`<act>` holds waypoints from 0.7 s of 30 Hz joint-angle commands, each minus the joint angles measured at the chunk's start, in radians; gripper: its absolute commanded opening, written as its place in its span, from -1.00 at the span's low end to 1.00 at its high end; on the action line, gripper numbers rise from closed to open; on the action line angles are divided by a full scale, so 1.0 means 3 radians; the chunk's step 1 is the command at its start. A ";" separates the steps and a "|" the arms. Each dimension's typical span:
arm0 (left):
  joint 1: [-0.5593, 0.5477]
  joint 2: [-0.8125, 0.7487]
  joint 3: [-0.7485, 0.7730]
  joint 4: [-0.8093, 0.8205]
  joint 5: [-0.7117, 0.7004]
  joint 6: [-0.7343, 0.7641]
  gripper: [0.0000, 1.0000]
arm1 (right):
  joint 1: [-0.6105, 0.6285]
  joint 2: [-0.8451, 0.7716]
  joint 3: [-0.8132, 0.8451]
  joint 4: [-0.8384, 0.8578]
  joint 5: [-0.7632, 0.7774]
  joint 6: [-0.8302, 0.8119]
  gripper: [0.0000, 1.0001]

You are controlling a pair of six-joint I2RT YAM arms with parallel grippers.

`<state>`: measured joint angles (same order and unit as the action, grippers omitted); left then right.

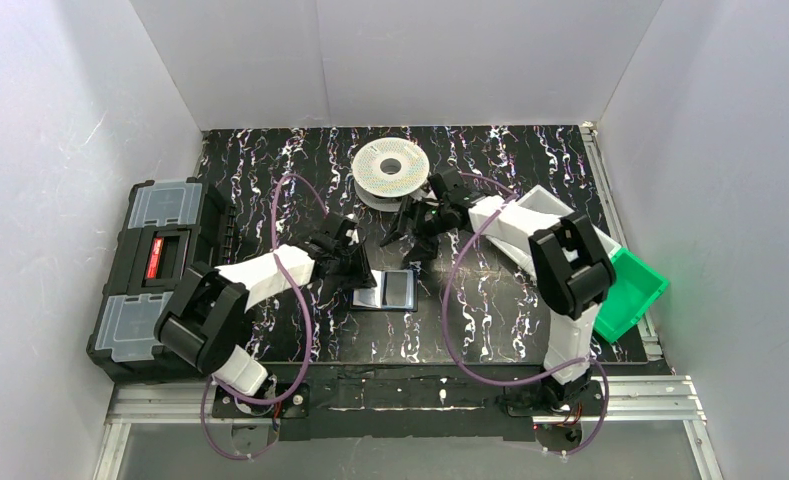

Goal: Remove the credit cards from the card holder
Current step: Remove the credit card from the card holder.

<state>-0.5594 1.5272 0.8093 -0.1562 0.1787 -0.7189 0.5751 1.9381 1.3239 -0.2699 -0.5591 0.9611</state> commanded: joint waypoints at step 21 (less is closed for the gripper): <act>0.0243 0.0368 0.0191 0.0125 0.0793 0.0069 -0.50 | 0.0229 -0.0460 -0.0531 -0.0522 0.0733 -0.0513 -0.38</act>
<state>-0.4992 1.6180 0.8520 -0.1268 0.3534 -0.7136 0.6296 1.7817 1.1252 -0.4133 -0.3603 0.8272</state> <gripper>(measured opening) 0.247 0.333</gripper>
